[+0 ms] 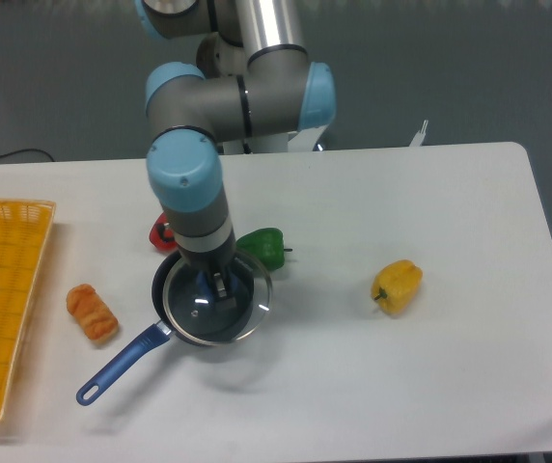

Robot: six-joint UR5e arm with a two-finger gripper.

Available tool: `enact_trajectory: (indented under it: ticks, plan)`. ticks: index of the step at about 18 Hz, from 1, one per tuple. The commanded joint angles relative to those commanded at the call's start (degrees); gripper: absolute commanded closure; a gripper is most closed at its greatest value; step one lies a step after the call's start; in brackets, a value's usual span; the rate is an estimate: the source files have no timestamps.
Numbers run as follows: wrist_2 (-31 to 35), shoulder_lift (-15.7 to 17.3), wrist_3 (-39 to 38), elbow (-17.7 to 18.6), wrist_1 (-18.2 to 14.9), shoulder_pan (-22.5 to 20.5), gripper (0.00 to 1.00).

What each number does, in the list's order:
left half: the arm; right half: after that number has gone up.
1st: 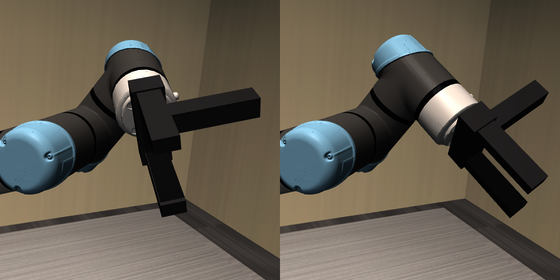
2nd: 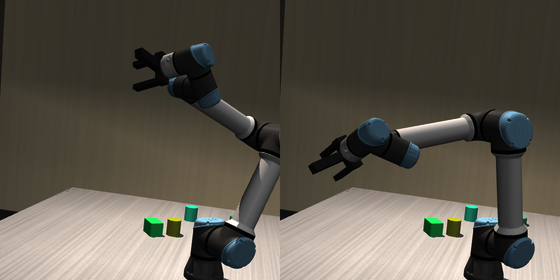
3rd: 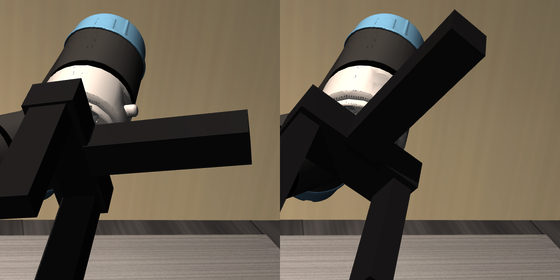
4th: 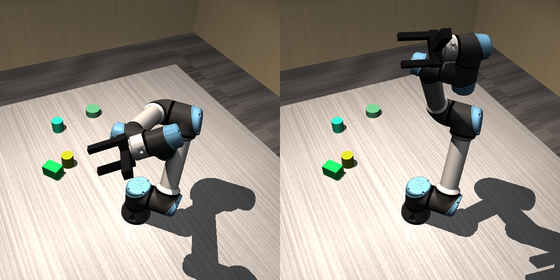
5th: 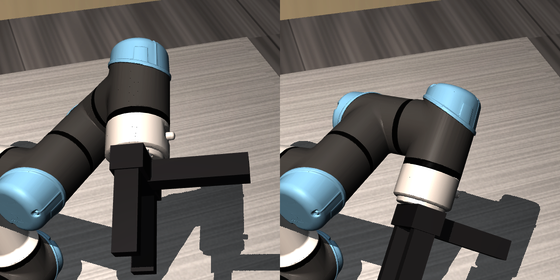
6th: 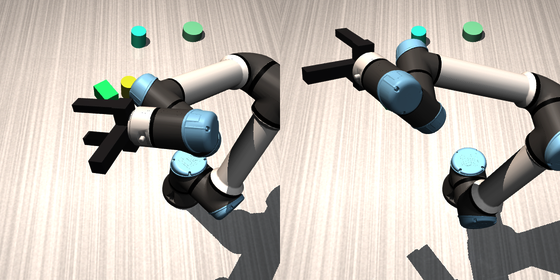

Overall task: Open the lid
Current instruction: 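Lift the glass lid by its knob and slide it off the pan rim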

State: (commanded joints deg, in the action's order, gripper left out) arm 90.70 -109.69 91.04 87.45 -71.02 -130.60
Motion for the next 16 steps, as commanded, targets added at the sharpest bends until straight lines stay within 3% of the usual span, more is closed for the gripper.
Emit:
enact_trajectory:
  ticks: [16]
  plan:
    - [-1.58,0.44,2.48,0.62,0.26,-2.91,0.36]
